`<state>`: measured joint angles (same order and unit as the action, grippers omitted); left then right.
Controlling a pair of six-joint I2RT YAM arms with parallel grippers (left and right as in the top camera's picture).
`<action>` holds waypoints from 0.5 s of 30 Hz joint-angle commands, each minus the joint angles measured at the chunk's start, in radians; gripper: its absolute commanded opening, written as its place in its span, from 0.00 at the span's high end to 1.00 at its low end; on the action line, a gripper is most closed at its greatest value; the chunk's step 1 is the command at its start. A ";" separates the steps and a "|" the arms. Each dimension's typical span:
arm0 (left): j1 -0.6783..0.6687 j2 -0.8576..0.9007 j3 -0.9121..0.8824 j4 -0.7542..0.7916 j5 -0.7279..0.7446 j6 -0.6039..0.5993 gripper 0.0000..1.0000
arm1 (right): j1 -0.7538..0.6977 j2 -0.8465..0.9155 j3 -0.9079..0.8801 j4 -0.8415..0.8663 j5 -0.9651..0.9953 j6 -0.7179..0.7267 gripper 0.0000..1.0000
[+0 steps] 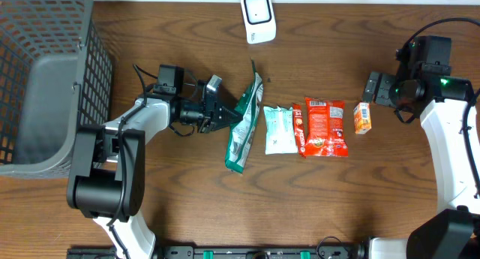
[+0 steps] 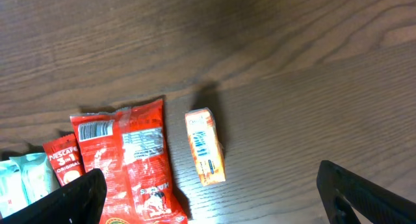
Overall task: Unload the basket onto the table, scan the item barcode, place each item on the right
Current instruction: 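Carry the gloves packet right and lower it left of the wipes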
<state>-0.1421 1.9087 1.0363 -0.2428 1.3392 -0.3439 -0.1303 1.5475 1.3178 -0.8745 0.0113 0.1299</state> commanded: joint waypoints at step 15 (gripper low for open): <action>0.007 0.013 0.009 0.014 -0.375 0.022 0.30 | -0.006 -0.003 0.012 -0.001 -0.002 0.014 0.01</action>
<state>-0.1394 1.9133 1.0363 -0.2340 1.0653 -0.3382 -0.1303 1.5475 1.3178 -0.8745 0.0113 0.1299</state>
